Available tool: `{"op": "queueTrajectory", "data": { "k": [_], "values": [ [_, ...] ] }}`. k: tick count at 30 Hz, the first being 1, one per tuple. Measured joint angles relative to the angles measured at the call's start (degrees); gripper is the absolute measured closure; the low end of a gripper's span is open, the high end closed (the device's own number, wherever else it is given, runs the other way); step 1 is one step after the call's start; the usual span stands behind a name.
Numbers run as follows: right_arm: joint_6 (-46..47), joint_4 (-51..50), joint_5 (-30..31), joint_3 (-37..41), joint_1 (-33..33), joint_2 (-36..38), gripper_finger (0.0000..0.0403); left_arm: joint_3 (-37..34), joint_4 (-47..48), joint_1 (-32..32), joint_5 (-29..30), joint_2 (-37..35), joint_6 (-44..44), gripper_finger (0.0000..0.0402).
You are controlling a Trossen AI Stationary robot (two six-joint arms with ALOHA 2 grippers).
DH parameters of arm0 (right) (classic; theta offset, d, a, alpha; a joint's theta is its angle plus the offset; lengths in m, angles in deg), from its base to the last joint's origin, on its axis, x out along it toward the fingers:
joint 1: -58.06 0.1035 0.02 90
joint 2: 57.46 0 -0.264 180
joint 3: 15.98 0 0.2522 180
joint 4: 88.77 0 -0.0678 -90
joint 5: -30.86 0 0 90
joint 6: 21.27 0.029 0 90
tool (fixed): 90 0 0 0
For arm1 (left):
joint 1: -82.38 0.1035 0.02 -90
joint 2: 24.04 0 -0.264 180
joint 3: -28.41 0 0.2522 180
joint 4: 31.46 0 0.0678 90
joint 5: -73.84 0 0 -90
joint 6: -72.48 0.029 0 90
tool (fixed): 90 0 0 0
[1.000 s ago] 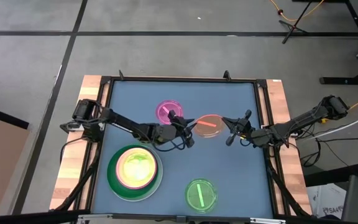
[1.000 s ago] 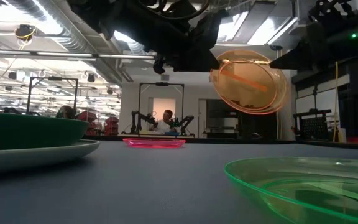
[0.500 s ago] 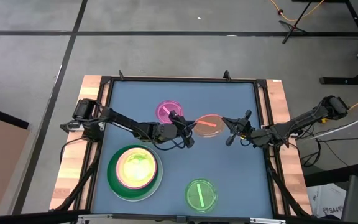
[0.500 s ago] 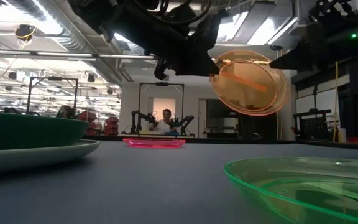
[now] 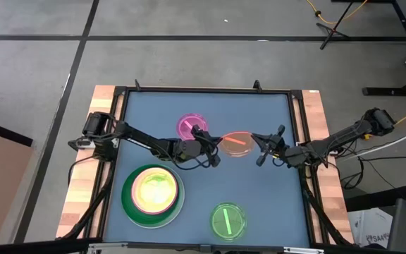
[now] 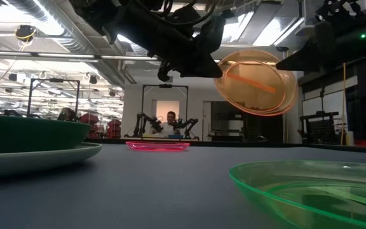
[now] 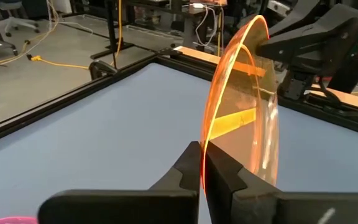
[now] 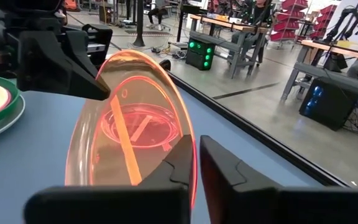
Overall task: Stack plastic plates
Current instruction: Stack the orange plate on top of the green plate
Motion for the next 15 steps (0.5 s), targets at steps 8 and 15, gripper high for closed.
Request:
{"op": "queueTrajectory", "data": {
  "k": [8,15],
  "values": [
    [0.0,0.0,-1.7,0.0,0.0,0.0,0.0322,0.0,0.0,0.0,-0.2,0.0,0.1,0.0399],
    [-2.6,0.0,-2.9,-0.8,0.0,0.6,0.0299,0.0,1.4,-0.2,-0.6,-1.2,0.2,0.0400]
  ]
}}
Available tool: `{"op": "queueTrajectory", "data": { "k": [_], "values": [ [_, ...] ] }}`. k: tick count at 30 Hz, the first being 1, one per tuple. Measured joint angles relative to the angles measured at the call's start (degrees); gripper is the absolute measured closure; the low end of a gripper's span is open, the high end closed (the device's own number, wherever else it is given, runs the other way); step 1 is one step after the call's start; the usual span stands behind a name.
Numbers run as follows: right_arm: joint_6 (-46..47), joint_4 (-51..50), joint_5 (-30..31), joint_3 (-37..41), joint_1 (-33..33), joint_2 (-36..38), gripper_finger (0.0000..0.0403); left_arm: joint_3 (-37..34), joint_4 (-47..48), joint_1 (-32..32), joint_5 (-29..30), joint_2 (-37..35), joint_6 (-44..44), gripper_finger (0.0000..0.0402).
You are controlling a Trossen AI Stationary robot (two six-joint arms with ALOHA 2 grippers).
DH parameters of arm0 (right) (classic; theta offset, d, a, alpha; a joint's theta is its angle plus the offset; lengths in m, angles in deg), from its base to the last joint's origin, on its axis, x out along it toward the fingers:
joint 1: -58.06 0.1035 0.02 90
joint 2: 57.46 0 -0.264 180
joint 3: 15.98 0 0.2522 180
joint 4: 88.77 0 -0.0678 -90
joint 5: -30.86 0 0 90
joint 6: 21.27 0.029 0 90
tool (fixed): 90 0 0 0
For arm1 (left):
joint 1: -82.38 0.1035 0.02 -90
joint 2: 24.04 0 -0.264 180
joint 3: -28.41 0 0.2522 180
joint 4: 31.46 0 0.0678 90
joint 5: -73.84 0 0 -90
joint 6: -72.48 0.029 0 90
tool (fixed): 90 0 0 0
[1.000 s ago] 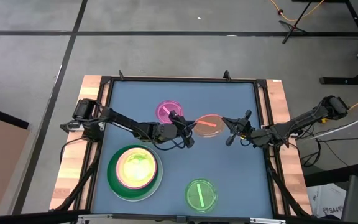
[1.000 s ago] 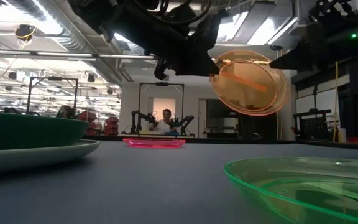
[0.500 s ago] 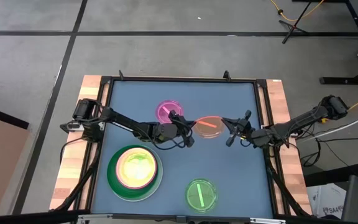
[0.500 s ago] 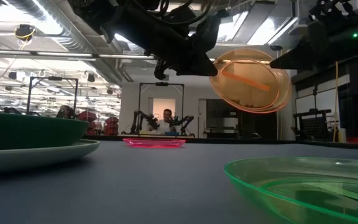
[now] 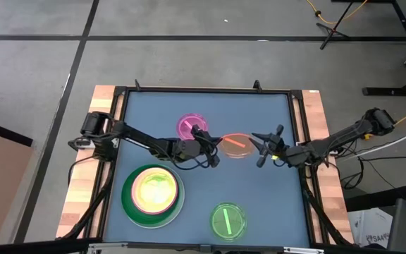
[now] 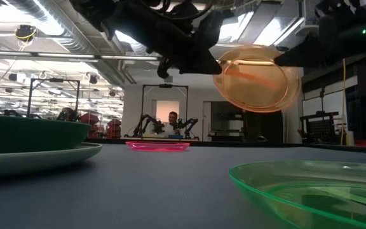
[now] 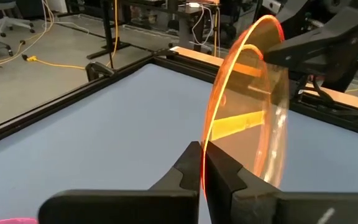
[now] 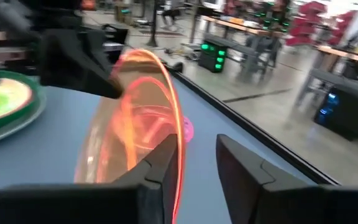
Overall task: Stack plastic plates
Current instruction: Stack the orange plate on top of the green plate
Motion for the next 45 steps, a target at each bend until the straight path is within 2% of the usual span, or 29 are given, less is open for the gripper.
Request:
{"op": "queueTrajectory", "data": {
  "k": [6,13,17,20,26,34,39,45],
  "values": [
    [-6.2,0.0,-7.9,-2.5,0.0,1.3,0.0299,0.0,1.0,-0.2,-3.8,-1.3,-0.7,0.0400],
    [-6.7,-0.1,-19.0,-5.4,0.0,2.2,0.0299,0.0,10.9,-0.2,-9.4,-3.3,-7.8,0.0400],
    [-10.8,-0.3,-23.4,-6.9,0.0,2.2,0.0299,0.0,15.0,-0.3,-15.5,-5.4,-11.1,0.0400],
    [-14.4,-0.3,-25.8,-7.4,0.0,2.1,0.0299,0.0,17.5,-0.4,-22.8,-7.3,-13.5,0.0400],
    [-16.9,-0.5,-26.3,-7.6,0.0,2.1,0.0299,0.0,25.5,-0.4,-39.2,-12.7,-18.4,0.0400],
    [-16.9,-3.7,-26.3,-7.6,0.0,2.1,0.0299,0.0,44.8,-0.8,-54.5,-21.5,-23.9,0.0400],
    [-16.9,-6.6,-26.2,-7.6,0.0,2.0,0.0299,0.0,59.1,-1.2,-58.0,-26.1,-23.9,0.0400],
    [-16.9,-9.5,-26.2,-7.6,0.0,2.0,0.0299,0.0,76.9,-2.5,-57.5,-28.0,-23.9,0.0400]
  ]
}}
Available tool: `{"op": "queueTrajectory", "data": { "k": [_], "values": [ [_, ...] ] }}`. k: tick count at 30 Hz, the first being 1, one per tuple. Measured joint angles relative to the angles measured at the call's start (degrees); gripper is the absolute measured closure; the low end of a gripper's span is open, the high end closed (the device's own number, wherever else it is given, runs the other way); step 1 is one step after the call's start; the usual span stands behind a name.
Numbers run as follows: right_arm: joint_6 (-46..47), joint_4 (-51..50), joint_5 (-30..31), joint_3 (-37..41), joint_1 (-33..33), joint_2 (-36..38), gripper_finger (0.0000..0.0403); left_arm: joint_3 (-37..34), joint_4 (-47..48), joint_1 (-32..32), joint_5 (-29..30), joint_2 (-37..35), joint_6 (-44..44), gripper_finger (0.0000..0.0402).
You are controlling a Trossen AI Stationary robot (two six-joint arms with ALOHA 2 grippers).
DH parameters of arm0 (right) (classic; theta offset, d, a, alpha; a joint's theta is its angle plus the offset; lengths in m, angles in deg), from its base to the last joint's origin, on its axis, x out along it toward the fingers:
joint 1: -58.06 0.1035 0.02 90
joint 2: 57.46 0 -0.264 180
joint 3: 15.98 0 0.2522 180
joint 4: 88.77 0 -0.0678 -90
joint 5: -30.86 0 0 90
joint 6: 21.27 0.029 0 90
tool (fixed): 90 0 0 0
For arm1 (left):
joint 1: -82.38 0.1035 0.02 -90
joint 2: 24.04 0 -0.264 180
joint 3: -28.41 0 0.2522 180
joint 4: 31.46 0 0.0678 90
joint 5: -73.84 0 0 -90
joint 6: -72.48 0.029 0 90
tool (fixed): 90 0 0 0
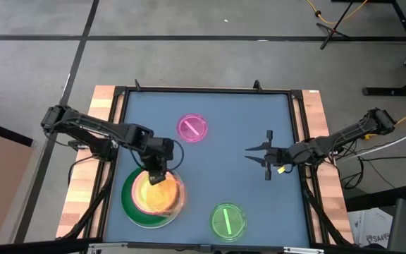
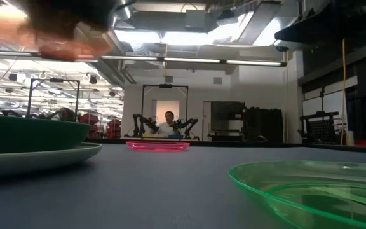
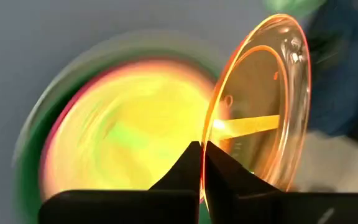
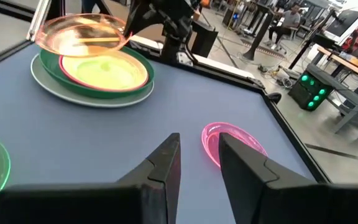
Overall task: Stack plastic plates
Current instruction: Stack the orange plate on top of the green plate
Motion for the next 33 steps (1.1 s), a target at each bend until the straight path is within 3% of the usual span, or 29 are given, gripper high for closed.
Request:
{"op": "queueTrajectory", "data": {
  "k": [4,10,21,33],
  "values": [
    [0.0,-1.3,0.0,0.0,0.0,0.0,0.0299,-0.1,9.5,-1.1,0.8,0.4,1.9,0.0400],
    [0.0,-1.9,0.0,0.0,0.0,0.0,0.0299,-4.9,10.1,-1.6,1.7,0.5,5.2,0.0400],
    [0.0,-2.0,0.6,0.0,0.0,0.0,0.0299,-15.7,1.1,0.7,2.2,0.5,4.9,0.0400],
    [0.0,-1.9,0.7,0.0,0.0,0.0,0.0299,-16.9,-4.4,1.0,4.5,0.5,-1.0,0.0400]
  ]
}}
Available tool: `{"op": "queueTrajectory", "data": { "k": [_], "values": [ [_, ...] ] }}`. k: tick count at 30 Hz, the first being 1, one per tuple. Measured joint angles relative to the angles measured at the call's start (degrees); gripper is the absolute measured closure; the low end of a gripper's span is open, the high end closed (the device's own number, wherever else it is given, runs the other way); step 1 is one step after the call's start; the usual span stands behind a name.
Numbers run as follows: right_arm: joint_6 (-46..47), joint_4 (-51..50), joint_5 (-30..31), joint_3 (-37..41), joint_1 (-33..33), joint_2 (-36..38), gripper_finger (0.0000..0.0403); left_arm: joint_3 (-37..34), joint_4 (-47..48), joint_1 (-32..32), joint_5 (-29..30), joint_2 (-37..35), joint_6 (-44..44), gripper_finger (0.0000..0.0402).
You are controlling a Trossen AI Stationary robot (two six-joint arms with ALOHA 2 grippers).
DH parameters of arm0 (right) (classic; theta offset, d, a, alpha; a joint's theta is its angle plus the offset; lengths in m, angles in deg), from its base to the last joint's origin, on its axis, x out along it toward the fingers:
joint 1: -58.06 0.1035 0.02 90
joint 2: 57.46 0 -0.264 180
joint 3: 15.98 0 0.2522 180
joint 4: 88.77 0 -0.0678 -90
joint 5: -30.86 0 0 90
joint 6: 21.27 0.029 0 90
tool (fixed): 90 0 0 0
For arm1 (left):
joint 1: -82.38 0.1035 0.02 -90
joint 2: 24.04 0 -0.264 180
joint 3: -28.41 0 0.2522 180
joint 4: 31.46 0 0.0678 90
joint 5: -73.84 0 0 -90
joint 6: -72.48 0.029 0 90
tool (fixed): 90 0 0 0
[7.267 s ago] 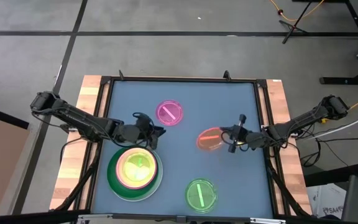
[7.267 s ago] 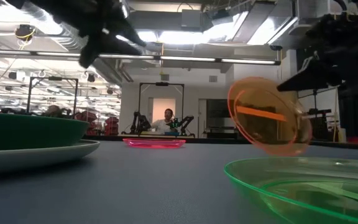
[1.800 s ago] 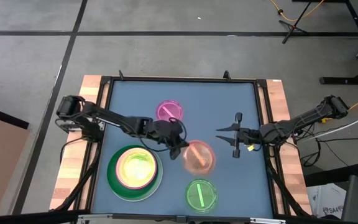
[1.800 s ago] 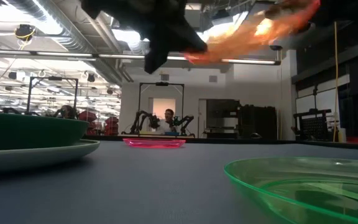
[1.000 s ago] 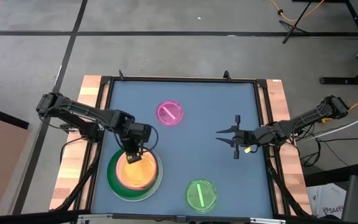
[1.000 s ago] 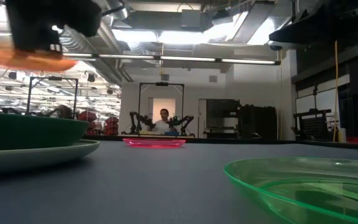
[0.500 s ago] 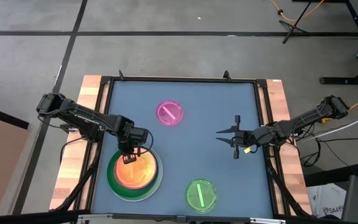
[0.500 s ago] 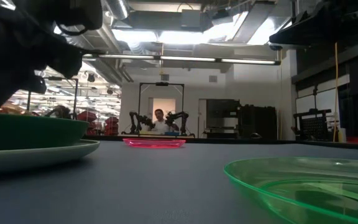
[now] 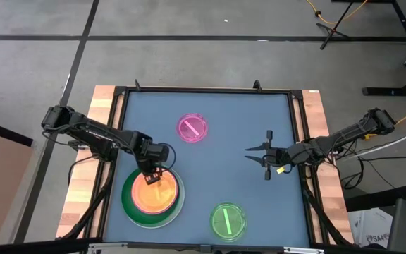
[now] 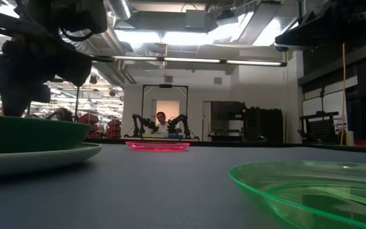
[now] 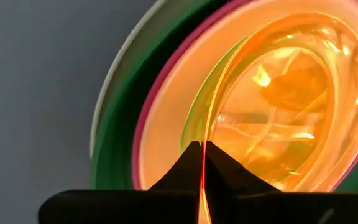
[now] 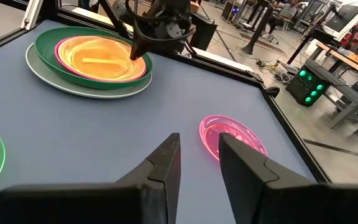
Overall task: Stack plastic plates
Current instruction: Stack the orange plate on top of the green plate
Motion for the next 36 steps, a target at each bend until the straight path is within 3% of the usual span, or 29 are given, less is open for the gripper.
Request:
{"op": "queueTrajectory", "data": {
  "k": [12,36],
  "values": [
    [0.0,-0.4,0.0,0.0,0.0,0.0,0.0299,0.0,-2.2,-1.2,4.3,0.0,-0.5,0.0396],
    [0.0,-1.1,0.0,0.0,0.0,0.0,0.0299,0.0,-2.2,-4.4,4.3,0.0,-3.3,0.0394]
  ]
}}
